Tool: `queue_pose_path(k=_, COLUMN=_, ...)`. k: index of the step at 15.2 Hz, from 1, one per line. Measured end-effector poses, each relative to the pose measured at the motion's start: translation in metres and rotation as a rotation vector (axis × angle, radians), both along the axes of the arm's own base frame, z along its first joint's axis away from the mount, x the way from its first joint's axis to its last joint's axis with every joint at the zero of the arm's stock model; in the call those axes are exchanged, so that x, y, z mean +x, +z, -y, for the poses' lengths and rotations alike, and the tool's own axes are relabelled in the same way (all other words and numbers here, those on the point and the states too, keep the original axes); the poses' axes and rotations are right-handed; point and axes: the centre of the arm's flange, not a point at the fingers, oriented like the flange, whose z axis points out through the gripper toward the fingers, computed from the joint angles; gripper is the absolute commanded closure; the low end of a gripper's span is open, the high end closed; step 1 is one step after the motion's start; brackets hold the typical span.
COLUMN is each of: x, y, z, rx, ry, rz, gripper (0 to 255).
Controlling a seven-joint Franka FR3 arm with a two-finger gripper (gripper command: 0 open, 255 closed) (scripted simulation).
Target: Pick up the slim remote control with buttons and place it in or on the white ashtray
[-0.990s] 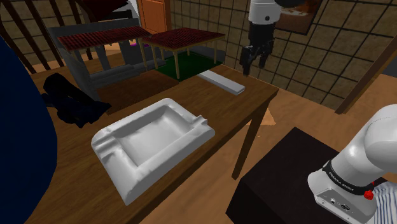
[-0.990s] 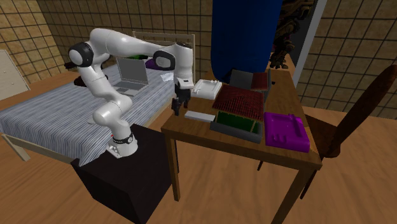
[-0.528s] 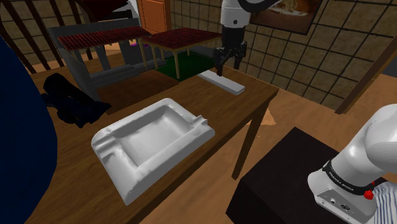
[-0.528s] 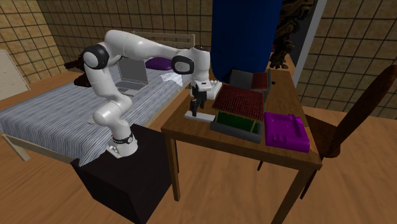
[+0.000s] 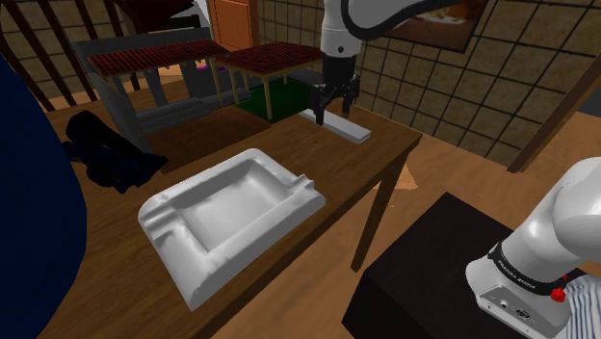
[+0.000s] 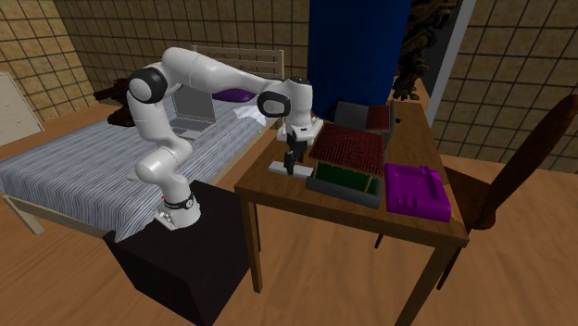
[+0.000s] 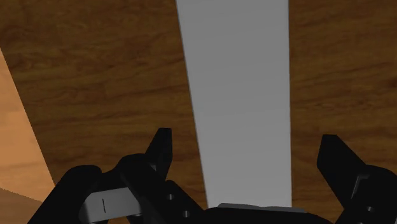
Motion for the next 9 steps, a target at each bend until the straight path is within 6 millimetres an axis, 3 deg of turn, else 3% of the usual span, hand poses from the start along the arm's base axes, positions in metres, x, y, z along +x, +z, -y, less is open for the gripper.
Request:
queue_pose_path(k=3, x=-0.0013, y=-0.0123, z=-0.0002, rx=0.000, ry=0.000, rz=0.000, gripper=0)
queue_pose_path(k=8, x=-0.0012, y=-0.0139, z=0.0001, rx=0.000, ry=0.000, rz=0.000, gripper=0)
queue_pose_path(k=9, x=-0.0012, y=-0.0139, z=0.0001, rx=0.000, ry=0.000, rz=0.000, gripper=255)
